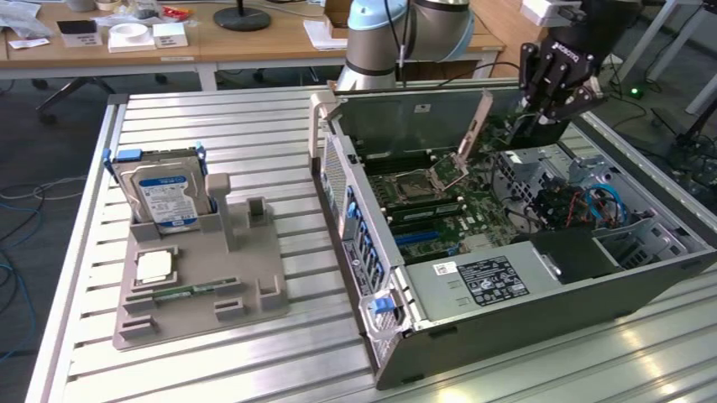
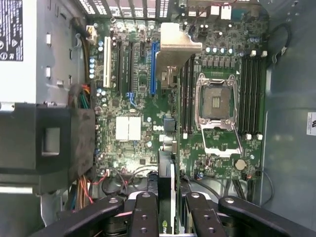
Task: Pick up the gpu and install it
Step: 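Insert the gpu into the slot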
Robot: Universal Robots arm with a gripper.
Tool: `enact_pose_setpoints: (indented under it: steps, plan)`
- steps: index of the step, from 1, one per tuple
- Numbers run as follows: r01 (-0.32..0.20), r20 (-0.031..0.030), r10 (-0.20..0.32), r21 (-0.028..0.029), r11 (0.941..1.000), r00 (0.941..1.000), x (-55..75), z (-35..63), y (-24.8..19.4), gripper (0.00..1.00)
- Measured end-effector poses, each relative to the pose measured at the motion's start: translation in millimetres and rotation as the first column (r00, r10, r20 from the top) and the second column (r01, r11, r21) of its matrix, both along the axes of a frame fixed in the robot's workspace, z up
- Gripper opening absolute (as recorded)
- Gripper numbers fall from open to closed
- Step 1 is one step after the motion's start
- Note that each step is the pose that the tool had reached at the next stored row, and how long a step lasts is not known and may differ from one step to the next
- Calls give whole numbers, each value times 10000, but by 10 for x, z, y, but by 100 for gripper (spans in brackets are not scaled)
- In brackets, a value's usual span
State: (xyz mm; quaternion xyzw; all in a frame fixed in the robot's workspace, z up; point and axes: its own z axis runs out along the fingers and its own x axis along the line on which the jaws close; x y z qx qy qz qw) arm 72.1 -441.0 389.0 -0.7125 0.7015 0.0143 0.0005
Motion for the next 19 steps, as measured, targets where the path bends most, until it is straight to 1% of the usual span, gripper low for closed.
enact_pose_setpoints:
  steps: [4,7,12,17,19]
  plan:
    - [103,0,-103,1,9999,9999,-75,-39,1,26]
    - [142,0,-142,-1,9999,9999,-140,-91,1,26]
    - [189,1,-189,0,9998,9998,-209,-180,1,26]
    - [204,30,-204,1,9998,9998,-278,-272,1,26]
    - [204,30,-204,-1,9998,9998,-286,-285,1,26]
